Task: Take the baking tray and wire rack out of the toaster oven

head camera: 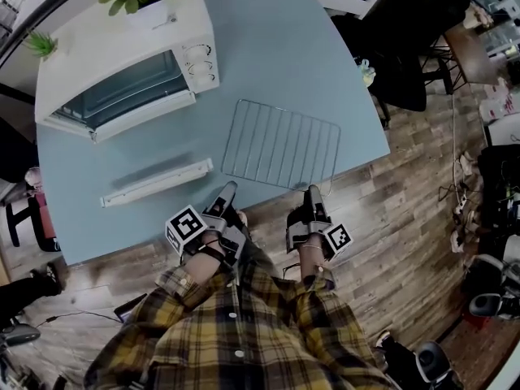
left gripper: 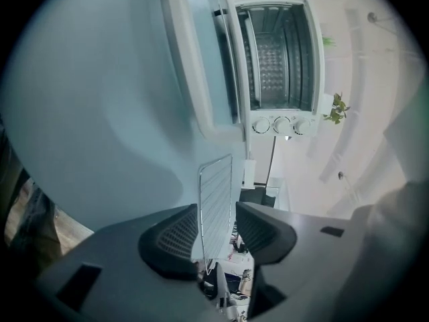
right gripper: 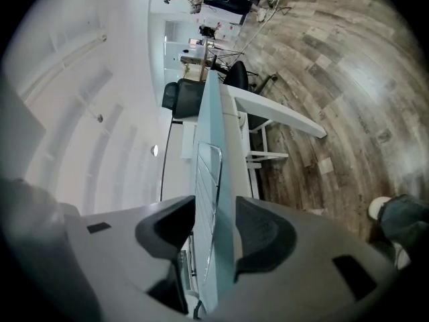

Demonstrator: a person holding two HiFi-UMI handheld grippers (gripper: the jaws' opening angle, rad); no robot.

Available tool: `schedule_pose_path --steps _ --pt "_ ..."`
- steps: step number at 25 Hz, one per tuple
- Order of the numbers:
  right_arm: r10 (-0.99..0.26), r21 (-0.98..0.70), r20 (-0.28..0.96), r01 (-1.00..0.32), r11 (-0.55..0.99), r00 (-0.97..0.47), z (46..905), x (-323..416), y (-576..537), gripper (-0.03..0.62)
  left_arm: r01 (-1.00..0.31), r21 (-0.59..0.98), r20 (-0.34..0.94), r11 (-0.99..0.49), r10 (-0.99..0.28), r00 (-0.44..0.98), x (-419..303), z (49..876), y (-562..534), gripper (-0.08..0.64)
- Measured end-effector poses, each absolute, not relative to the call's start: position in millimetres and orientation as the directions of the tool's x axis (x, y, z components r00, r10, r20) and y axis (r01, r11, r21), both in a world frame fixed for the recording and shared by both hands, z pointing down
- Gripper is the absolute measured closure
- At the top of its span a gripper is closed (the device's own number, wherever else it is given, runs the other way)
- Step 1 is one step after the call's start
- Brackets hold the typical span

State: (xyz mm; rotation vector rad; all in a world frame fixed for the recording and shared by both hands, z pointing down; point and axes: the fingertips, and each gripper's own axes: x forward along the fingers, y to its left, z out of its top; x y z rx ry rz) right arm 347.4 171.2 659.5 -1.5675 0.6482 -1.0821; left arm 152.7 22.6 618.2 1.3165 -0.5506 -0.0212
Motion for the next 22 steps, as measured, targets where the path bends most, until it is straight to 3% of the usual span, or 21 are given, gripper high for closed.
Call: schedule_pose_path --steps 3,9,17,22 --pt "-0.843 -0.949 0.315 0.139 -0.283 0.436 660 343 174 0.372 -0.275 0.927 0.351 0.256 -0.331 0.876 151 612 21 0.394" --pt "-0.841 -0.953 0.298 0.09 -0.29 0.451 635 337 195 0.37 -0.228 0.959 0.277 0.169 -0.375 0.885 152 582 12 0.411" --pt "-0.925 -0.953 0.185 -0.168 -0.251 0.333 549 318 155 0.37 -0.064 0.99 0.118 0.129 -0.462 0.879 144 527 -13 0.411" --pt "-0.961 -0.958 0.092 -0.24 -0.156 0.26 504 296 86 0.37 -0.012 0.997 0.053 0.082 -0.518 0.854 115 493 -56 0.41"
